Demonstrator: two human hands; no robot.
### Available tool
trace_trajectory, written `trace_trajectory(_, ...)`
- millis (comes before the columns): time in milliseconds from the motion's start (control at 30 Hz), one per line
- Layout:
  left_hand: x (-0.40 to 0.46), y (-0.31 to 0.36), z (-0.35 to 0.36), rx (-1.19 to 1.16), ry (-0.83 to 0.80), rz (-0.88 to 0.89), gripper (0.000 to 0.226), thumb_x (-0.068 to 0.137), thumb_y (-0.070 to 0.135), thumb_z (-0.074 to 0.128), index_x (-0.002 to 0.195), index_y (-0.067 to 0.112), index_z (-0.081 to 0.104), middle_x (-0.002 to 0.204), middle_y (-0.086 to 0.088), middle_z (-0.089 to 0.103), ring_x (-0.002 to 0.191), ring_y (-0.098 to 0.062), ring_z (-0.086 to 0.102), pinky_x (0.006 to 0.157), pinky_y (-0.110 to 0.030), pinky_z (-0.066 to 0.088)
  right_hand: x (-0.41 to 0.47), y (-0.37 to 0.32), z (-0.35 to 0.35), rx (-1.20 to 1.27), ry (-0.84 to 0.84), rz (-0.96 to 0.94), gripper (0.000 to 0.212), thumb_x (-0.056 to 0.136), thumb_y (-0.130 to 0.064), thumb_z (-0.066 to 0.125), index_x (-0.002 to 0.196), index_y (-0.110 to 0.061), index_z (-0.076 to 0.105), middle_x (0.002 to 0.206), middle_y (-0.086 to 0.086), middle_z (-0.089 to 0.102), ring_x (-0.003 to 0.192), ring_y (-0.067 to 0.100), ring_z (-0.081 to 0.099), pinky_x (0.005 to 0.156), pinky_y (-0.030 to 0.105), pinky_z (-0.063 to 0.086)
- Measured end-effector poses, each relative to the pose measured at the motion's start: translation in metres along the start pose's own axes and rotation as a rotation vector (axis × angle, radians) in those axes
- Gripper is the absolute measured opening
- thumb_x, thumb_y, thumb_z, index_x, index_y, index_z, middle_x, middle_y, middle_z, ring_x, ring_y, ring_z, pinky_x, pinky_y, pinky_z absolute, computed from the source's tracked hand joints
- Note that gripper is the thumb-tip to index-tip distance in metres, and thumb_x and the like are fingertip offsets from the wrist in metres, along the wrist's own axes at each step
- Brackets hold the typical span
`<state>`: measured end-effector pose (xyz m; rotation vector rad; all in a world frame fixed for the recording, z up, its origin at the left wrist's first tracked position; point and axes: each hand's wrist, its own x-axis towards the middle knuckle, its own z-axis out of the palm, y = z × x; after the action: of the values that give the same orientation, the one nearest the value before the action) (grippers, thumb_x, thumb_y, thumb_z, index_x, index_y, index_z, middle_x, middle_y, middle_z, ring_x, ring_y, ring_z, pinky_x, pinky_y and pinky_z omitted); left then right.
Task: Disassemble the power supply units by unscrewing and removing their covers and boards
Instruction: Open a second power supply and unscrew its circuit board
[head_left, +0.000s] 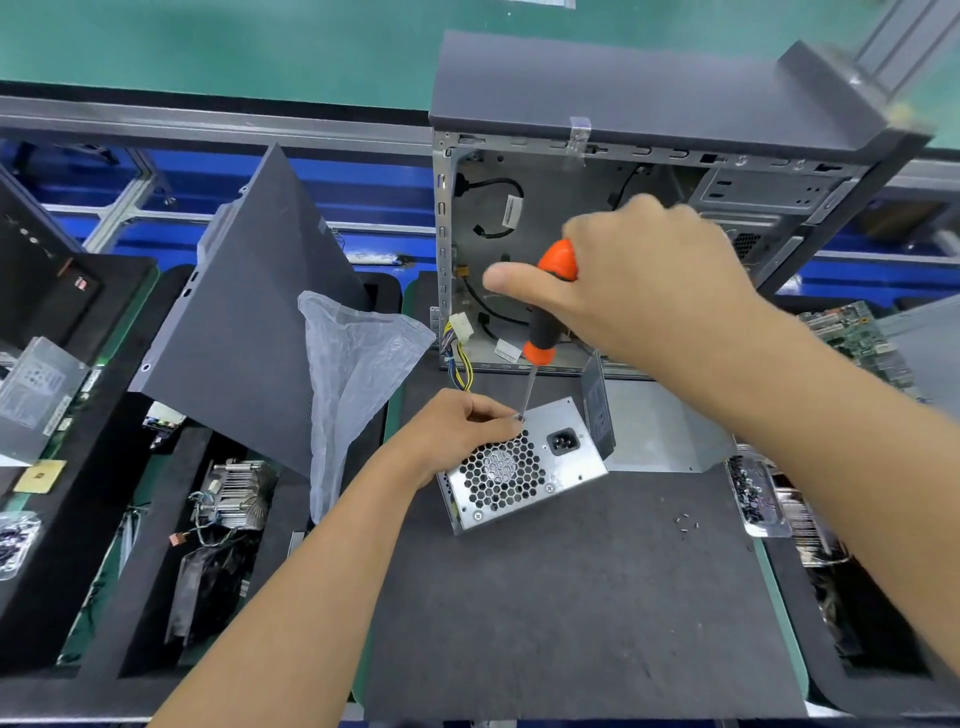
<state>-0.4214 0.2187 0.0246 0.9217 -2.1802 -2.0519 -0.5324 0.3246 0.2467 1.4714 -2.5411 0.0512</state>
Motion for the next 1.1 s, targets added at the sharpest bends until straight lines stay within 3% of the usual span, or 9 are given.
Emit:
trace_trajectory(133,0.002,-0.003,0.0,-0.021,-0.01,-0.006,0.041,0.056,0.063,0.081,0.091,0.042,0.079,0.099,0.012,0.077,0.105,-0.019,0.07,0.105,-0.052,0.047,0.017,-0.017,-0.015,-0.108,-0.166,-0.062,0.057,0.089,-0.067,0.047,0.064,-0.017,0.033,0.069,0.005,0.032,0.054,0.022,0.029,0.048,0.029,0.022)
trace_trajectory(300,0.003,-0.005,0.0,-0.041,-0.017,-0.01,0.039,0.056,0.06,0.082,0.09,0.041,0.08,0.095,0.009,0.078,0.094,-0.011,0.071,0.102,-0.051,0.049,0.032,-0.019,-0.023,-0.101,-0.491,-0.09,0.046,0.091,-0.049,0.055,0.063,-0.013,0.047,0.034,-0.003,0.052,0.059,0.017,0.055,0.054,0.03,0.041)
trace_trajectory(367,0.003,-0.005,-0.001,-0.052,-0.015,-0.007,0.037,0.056,0.059,0.082,0.088,0.041,0.08,0.094,0.009,0.078,0.092,-0.009,0.071,0.103,-0.047,0.051,0.034,-0.014,-0.024,-0.091,-0.549,-0.126,0.042,0.091,-0.047,0.059,0.066,-0.014,0.052,0.041,-0.004,0.059,0.057,0.009,0.056,0.054,0.029,0.045)
trace_trajectory(467,0.005,-0.005,-0.002,-0.056,-0.001,0.0,0.028,0.062,0.052,0.083,0.087,0.04,0.08,0.093,0.008,0.078,0.088,-0.007,0.071,0.1,-0.042,0.054,0.035,-0.006,-0.024,0.027,-0.575,-0.213,0.026,0.084,-0.042,0.074,0.08,-0.019,0.064,0.073,-0.003,0.072,0.055,0.006,0.066,0.054,0.023,0.053)
trace_trajectory(633,0.006,-0.005,-0.004,-0.075,0.006,-0.007,0.012,0.076,0.035,0.085,0.087,0.038,0.081,0.092,0.006,0.078,0.086,-0.006,0.072,0.096,-0.036,0.053,0.036,-0.015,-0.021,-0.087,-0.547,-0.428,0.029,0.087,-0.037,0.068,0.11,-0.02,0.06,0.106,0.001,0.063,0.091,0.024,0.062,0.074,0.034,0.049)
trace_trajectory(767,0.004,-0.004,-0.003,-0.081,0.016,0.003,0.011,0.078,0.031,0.085,0.082,0.04,0.081,0.09,0.006,0.078,0.084,-0.005,0.071,0.097,-0.037,0.052,0.031,-0.021,-0.023,-0.038,-0.619,-0.358,0.039,0.081,-0.061,0.064,0.102,-0.03,0.054,0.092,-0.009,0.06,0.071,0.011,0.057,0.058,0.028,0.038)
trace_trajectory(867,0.002,-0.002,-0.002,-0.076,0.015,0.0,0.015,0.07,0.04,0.086,0.083,0.042,0.08,0.09,0.006,0.078,0.084,-0.007,0.07,0.095,-0.042,0.051,0.029,-0.024,-0.026,-0.187,-0.517,-0.193,0.074,0.075,-0.09,0.031,0.087,-0.019,0.05,0.072,0.005,0.053,0.057,0.019,0.052,0.052,0.029,0.034)
trace_trajectory(1033,0.001,-0.003,0.0,-0.081,0.005,-0.013,0.033,0.057,0.054,0.083,0.087,0.041,0.08,0.092,0.006,0.078,0.097,-0.018,0.072,0.102,-0.051,0.05,0.029,-0.012,-0.021,-0.294,-0.402,-0.19,0.059,0.096,-0.067,0.034,0.067,-0.015,0.034,0.071,0.006,0.031,0.058,0.022,0.034,0.057,0.034,0.032)
trace_trajectory(1100,0.001,-0.003,0.0,-0.087,0.007,-0.014,0.032,0.058,0.052,0.084,0.087,0.039,0.08,0.092,0.006,0.078,0.097,-0.018,0.072,0.102,-0.052,0.051,0.028,-0.005,-0.019,-0.259,-0.451,-0.239,0.05,0.098,-0.059,0.04,0.075,-0.016,0.047,0.072,0.006,0.037,0.059,0.024,0.041,0.058,0.033,0.035)
